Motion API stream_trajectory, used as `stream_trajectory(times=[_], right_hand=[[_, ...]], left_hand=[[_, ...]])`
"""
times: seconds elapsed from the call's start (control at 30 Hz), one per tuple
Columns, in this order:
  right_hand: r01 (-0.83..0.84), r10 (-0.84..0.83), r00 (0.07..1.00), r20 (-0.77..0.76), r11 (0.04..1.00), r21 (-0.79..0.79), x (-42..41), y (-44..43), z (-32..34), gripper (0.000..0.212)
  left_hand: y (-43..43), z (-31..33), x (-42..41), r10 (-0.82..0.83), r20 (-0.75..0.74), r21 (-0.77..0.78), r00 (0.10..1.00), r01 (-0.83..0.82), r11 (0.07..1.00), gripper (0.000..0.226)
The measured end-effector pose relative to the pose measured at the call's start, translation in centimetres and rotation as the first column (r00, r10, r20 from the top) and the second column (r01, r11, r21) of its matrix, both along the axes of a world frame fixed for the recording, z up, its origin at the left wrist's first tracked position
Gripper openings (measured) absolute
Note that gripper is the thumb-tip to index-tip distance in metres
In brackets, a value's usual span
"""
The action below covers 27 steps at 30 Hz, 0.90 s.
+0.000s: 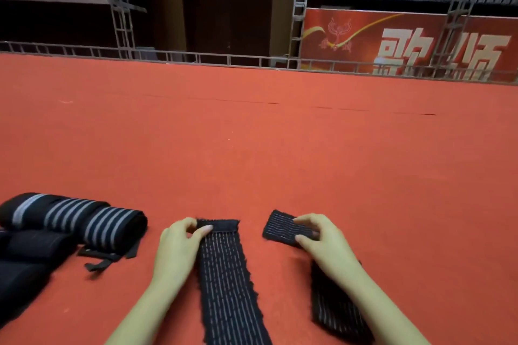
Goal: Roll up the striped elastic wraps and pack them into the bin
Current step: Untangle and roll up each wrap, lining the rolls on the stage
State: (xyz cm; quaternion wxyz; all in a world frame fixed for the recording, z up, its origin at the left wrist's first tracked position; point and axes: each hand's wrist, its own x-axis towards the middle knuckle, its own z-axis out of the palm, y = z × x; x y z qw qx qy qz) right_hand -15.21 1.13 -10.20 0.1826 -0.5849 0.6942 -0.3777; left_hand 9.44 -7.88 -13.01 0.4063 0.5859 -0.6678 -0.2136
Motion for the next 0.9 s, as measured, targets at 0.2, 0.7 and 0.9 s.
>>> stream_trajectory(times=[0.2,0.7,0.9], right_hand=[[-0.004,0.041,0.957,-0.287,0.991,0.131,-2.7,-1.9,-2.1,0.046],[-0.100,0.107,0.993,-0.059,0.989,0.113,-5.5,-1.7,0.5,0.012],[0.111,-0.042,0.984,-0.172,0.904,0.412,-7.9,-0.8,1.8,0.084]], left_hand=[[-1.5,-1.8,-0.9,0.025,0.292,0.041,0.956,-0.039,0.998,0.038],[-0.4,-0.5,-12.9,-0.433,-0.077,-0.153,0.898,0.418,0.895,0.009],[-0.1,1.0,-12.2,-0.356,-0.203,-0.067,0.912,0.350,0.934,0.009]])
